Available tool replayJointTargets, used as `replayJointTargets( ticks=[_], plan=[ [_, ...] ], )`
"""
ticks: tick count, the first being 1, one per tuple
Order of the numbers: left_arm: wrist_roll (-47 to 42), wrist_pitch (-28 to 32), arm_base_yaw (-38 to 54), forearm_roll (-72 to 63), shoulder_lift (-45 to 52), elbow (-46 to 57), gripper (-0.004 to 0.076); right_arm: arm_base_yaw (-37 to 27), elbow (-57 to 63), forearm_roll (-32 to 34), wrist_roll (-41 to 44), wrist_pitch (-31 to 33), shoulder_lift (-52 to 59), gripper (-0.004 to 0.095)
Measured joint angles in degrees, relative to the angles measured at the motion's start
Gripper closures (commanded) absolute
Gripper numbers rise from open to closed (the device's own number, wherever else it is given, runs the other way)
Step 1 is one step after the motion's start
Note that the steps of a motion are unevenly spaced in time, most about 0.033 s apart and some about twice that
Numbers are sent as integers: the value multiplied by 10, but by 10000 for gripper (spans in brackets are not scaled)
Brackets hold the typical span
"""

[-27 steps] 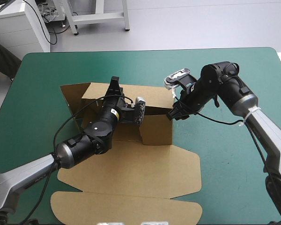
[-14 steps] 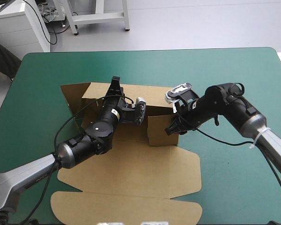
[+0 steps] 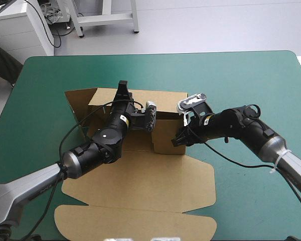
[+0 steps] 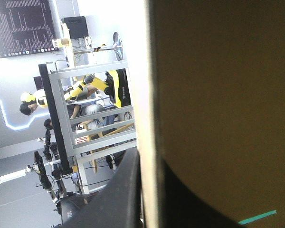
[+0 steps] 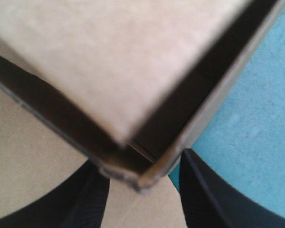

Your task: Fold the box

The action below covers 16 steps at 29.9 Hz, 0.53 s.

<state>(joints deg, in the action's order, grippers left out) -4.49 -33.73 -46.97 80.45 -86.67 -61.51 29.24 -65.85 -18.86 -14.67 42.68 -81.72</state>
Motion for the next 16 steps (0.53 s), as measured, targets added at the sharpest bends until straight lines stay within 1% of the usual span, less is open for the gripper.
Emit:
replayJointTargets(
  ticks=[2, 9, 16],
  plan=[
    [0, 0, 0, -3, 0, -1, 730, 14, 3, 7, 7, -22, 0, 506],
    [1, -2, 0, -18, -1, -5, 730, 32, 6, 56, 48, -46, 0, 505],
    [1, 3, 0, -22, -1, -6, 730, 37, 7, 119, 140, -77, 9, 505]
  ],
)
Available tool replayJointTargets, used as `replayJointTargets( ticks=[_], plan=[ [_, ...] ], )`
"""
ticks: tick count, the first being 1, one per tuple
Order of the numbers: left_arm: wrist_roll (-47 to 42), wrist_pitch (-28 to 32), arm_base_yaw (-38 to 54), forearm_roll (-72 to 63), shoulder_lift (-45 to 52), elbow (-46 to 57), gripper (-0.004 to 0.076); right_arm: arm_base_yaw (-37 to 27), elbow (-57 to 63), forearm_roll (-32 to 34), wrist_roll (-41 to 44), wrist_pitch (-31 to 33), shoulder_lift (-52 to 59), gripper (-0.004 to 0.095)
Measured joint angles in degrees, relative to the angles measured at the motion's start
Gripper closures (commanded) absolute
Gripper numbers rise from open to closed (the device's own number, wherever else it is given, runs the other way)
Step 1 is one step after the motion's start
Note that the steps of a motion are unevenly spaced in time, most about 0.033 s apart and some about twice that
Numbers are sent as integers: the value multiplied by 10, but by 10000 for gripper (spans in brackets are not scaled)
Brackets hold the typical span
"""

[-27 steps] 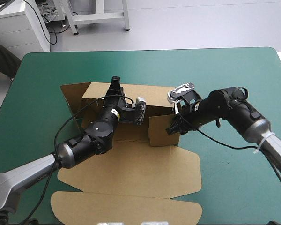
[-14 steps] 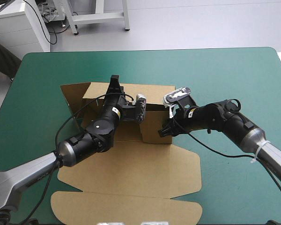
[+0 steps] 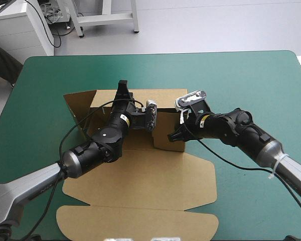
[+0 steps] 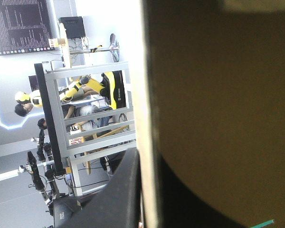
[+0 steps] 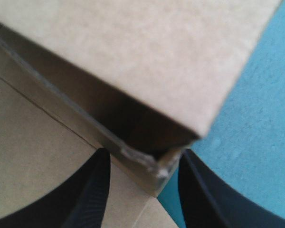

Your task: Fold the box

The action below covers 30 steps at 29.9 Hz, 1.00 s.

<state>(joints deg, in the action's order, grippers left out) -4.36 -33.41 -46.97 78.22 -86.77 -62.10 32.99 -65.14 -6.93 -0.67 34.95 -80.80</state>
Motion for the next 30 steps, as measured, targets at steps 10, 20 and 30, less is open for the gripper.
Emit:
replayJointTargets(
  ticks=[10, 20, 30],
  plan=[
    [0, 3, 0, -1, 0, 0, 731, 1, 1, 16, 29, -25, 7, 505],
    [0, 0, 0, 1, -1, -1, 731, 1, 2, 25, 37, -57, -2, 604],
    [-2, -14, 1, -1, -1, -1, 731, -5, 2, 44, 42, -94, -24, 925]
  ],
)
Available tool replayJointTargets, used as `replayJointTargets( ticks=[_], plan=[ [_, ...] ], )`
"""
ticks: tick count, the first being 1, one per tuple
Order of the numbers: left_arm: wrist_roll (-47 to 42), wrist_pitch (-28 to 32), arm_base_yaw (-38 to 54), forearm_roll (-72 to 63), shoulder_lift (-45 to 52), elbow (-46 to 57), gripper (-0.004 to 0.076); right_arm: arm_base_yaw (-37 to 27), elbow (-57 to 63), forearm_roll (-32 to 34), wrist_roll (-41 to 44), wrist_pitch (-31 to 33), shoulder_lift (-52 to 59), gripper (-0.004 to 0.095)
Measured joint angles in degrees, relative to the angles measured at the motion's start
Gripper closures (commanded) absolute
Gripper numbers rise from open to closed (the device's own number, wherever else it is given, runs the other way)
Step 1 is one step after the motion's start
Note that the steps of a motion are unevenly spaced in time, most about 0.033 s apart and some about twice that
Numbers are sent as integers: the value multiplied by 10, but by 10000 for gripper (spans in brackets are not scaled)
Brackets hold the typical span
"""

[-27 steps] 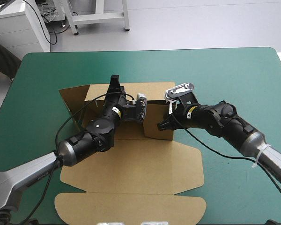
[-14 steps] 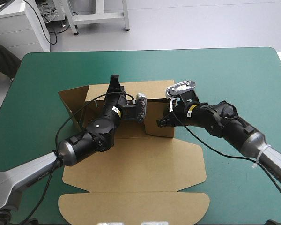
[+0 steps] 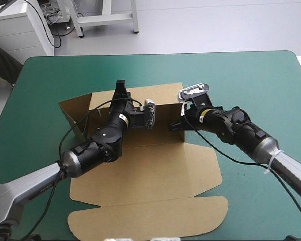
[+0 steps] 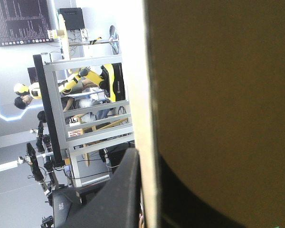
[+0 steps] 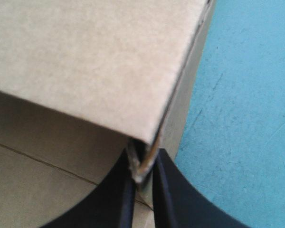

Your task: Fold the box

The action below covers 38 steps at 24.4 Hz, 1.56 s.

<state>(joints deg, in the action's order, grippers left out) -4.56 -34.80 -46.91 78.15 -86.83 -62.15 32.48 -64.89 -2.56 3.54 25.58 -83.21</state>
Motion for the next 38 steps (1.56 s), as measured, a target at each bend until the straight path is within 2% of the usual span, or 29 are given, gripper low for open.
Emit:
replayJointTargets(
  ticks=[13, 15, 18, 20, 22, 26, 31, 38],
  plan=[
    [0, -5, 0, 0, 0, 0, 720, 0, 13, 0, 3, -32, 0, 924],
    [0, -11, 0, 0, 0, 0, 652, 0, 13, 0, 3, -37, -2, 924],
    [0, -35, -14, -5, 0, 0, 500, 0, 13, -1, 3, -56, -12, 924],
    [0, -36, -31, -10, 0, 1, 365, 0, 12, -2, 2, -72, -24, 924],
    [0, -32, -55, -17, -4, 1, 261, 0, 9, -5, 0, -92, -35, 924],
    [-20, -55, -90, -18, -4, 1, 253, 0, 9, -8, 0, -121, -47, 924],
    [-32, -108, -123, 4, -1, 2, 255, -20, 9, -15, 7, -124, -49, 925],
    [-70, -110, -158, 10, 68, 5, 297, -37, 9, -25, 17, -97, -41, 925]
  ],
)
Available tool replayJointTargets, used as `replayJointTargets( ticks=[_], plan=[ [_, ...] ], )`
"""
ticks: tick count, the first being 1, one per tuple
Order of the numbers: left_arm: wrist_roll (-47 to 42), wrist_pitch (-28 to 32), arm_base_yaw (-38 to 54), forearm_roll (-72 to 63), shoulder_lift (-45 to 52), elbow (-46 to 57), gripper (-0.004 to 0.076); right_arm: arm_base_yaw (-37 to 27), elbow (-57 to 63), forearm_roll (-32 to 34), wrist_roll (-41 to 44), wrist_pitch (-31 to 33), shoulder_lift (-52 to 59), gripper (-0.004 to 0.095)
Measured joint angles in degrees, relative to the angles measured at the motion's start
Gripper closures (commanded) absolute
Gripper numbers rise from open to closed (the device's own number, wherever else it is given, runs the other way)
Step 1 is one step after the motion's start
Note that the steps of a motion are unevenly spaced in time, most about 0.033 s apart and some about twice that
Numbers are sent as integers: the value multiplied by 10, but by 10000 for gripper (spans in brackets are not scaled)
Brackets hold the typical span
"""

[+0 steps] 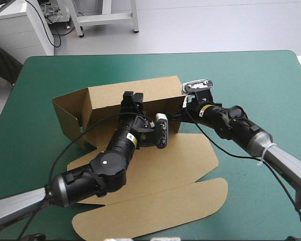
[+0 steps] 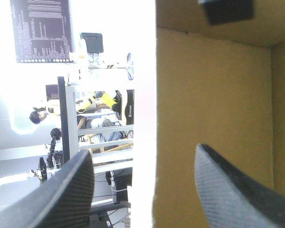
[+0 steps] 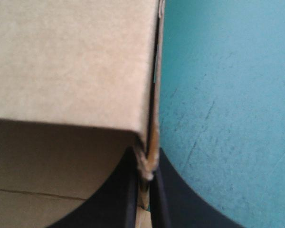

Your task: Fold the box

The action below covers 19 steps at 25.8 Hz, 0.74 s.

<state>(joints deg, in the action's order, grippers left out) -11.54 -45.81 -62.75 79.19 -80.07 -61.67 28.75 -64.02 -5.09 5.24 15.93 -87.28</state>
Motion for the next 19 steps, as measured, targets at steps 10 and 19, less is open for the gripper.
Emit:
replayJointTargets(
  ticks=[10, 19],
  plan=[
    [-4, 83, 73, -10, 68, -10, 390, -3, -64, 51, 19, 183, 33, 925],
    [-4, 166, 320, -264, 68, -108, 650, -24, -178, 110, 36, 356, 33, 927]
  ],
)
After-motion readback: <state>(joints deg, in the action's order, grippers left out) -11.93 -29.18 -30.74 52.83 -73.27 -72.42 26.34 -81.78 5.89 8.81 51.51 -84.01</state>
